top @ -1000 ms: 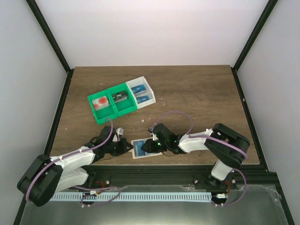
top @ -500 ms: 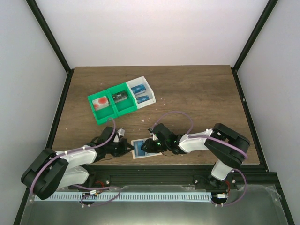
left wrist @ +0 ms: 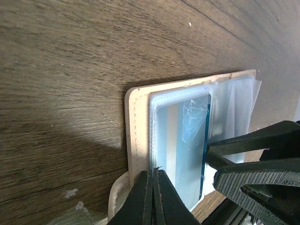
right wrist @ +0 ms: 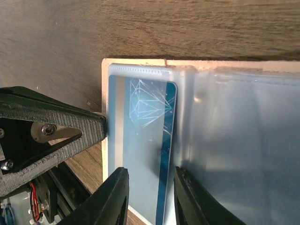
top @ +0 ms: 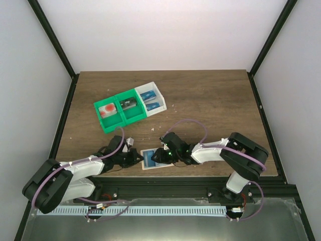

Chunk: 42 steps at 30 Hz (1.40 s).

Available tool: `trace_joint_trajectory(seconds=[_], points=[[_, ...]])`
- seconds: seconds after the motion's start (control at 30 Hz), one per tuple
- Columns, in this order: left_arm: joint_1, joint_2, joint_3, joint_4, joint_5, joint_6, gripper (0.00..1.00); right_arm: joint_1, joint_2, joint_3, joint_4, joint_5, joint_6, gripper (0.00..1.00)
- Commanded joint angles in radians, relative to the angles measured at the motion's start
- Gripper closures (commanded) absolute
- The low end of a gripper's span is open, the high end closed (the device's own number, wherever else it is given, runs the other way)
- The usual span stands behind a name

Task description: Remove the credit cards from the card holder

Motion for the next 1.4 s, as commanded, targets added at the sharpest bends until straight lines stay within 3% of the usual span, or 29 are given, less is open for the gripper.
trace_joint_trajectory(seconds=[0.0, 0.13, 0.3, 0.63, 0.83, 1.0, 1.27, 1.37], points=[[-0.007, -0.025, 0.035, -0.097, -0.058, 0.011, 1.0, 0.007, 0.005, 0.031, -0.073, 0.035, 0.005, 0.71], [-0.009, -0.079, 0.071, -0.161, -0.05, 0.006, 0.96, 0.009, 0.014, 0.033, -0.066, 0.031, 0.006, 0.72], [-0.01, -0.091, 0.035, -0.1, -0.005, -0.036, 0.92, 0.009, 0.016, 0.028, -0.056, 0.033, 0.005, 0.72], [-0.025, 0.064, -0.006, 0.028, 0.032, -0.045, 0.98, 0.009, 0.03, 0.019, -0.043, 0.028, 0.003, 0.73], [-0.041, 0.093, -0.014, 0.024, 0.005, -0.046, 1.0, 0.009, 0.033, 0.0, -0.003, 0.034, 0.005, 0.73], [-0.04, 0.097, -0.025, 0.027, -0.007, -0.046, 1.0, 0.009, 0.01, -0.031, 0.051, 0.036, 0.022, 0.78], [-0.041, 0.107, -0.023, 0.01, -0.047, -0.025, 0.99, 0.009, -0.032, -0.073, 0.095, 0.048, 0.02, 0.99], [-0.041, 0.121, -0.024, 0.013, -0.052, -0.023, 0.99, 0.009, -0.043, -0.09, 0.112, 0.061, 0.018, 1.0]])
